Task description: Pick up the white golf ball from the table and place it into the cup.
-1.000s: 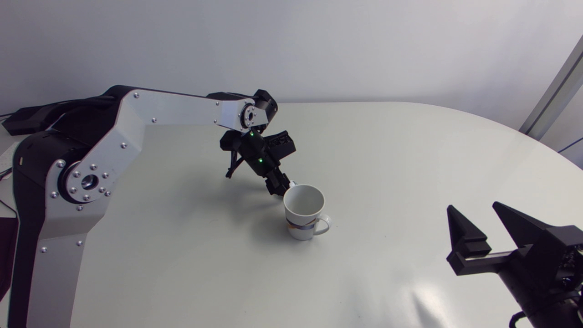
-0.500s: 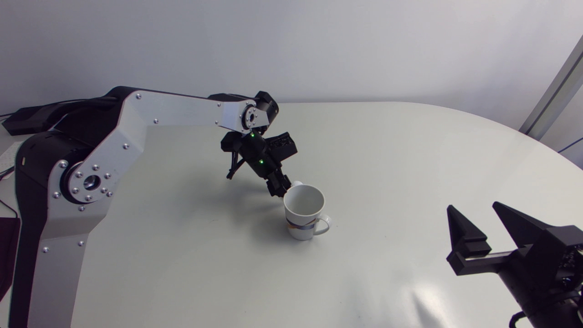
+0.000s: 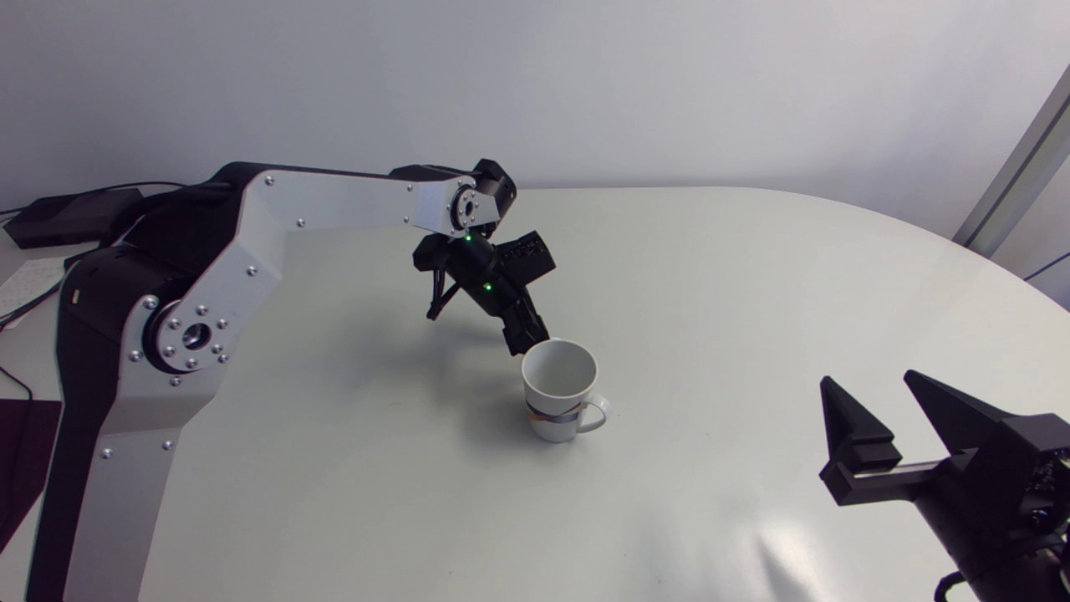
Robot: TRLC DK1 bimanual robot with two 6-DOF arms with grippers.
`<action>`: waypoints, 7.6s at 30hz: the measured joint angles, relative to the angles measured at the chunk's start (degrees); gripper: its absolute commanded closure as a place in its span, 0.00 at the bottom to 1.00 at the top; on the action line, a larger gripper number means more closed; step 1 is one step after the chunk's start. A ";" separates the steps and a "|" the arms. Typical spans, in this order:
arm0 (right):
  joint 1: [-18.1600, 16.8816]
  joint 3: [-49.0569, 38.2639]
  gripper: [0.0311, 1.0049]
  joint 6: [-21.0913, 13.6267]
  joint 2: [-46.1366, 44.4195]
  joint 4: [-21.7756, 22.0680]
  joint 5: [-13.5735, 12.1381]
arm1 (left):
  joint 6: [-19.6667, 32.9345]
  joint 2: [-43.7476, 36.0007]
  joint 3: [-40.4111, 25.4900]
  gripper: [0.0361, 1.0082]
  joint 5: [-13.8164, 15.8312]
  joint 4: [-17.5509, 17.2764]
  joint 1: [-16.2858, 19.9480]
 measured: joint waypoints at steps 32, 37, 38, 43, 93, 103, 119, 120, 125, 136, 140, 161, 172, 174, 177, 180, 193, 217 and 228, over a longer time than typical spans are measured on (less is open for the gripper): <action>0.39 0.00 0.04 0.00 0.00 0.00 0.00 | 4.09 0.48 0.15 0.53 2.49 -6.16 3.37; 0.50 0.00 0.04 0.00 0.00 0.00 0.00 | 4.28 -4.07 -3.61 0.53 2.47 -4.59 5.40; 0.63 0.00 0.04 0.00 0.00 0.00 0.00 | 4.31 -4.66 -4.24 0.53 2.47 -4.57 5.70; 1.60 0.00 0.04 0.00 -0.94 0.00 0.00 | 4.48 -8.26 -10.16 0.45 2.34 -1.33 6.27; -1.66 75.69 0.04 8.61 103.86 -24.92 -14.86 | -27.76 -93.92 -74.99 0.02 -23.50 34.10 17.25; -1.51 82.62 0.04 4.37 114.79 -29.20 -10.38 | -27.76 -93.90 -74.99 0.02 -23.50 34.10 17.20; -3.15 96.32 0.04 1.99 127.12 -30.40 -3.32 | -27.76 -93.79 -75.71 0.02 -23.50 35.30 17.22; -3.48 97.26 0.04 1.99 127.73 -30.53 -3.13 | -27.74 -93.79 -75.76 0.02 -23.50 35.39 17.27; -4.26 100.72 0.07 1.79 129.94 -30.73 -2.86 | -27.74 -93.79 -76.59 0.02 -23.47 35.74 17.31; -3.02 110.51 0.63 -0.15 136.65 -29.42 0.96 | -27.71 -93.81 -76.63 0.02 -23.43 36.35 17.31; -2.95 114.03 0.71 -1.73 139.75 -24.55 1.25 | -27.54 -94.16 -76.98 0.02 -23.28 36.28 17.31; -3.43 83.10 0.04 -5.42 120.15 1.86 -0.72 | -27.08 -95.08 -78.44 0.02 -23.26 36.41 17.62; 5.35 81.37 0.04 -6.60 119.80 -1.62 -2.99 | -25.99 -96.94 -79.49 0.02 -23.04 35.39 17.62; 6.73 82.01 0.04 -6.93 119.91 -3.26 -3.06 | -26.01 -97.13 -80.28 0.02 -22.99 35.15 17.62; 7.52 84.37 0.04 -6.95 120.78 -5.33 -3.04 | -25.99 -97.26 -80.59 0.02 -22.82 34.93 17.62; 7.50 87.49 0.04 -6.93 122.22 -6.84 -3.02 | -25.99 -97.55 -80.59 0.02 -22.80 34.93 17.62; 13.66 83.23 0.56 -6.25 122.68 -11.26 -6.08 | -25.99 -97.55 -80.59 0.02 -22.77 34.93 17.64; 16.72 71.38 0.04 -5.60 108.78 -10.97 -7.76 | -20.44 -81.02 -77.92 0.02 -8.02 36.22 23.96; 6.73 62.64 0.04 -7.39 90.75 -16.17 -10.93 | -9.92 -42.45 -53.48 0.02 8.00 29.49 29.29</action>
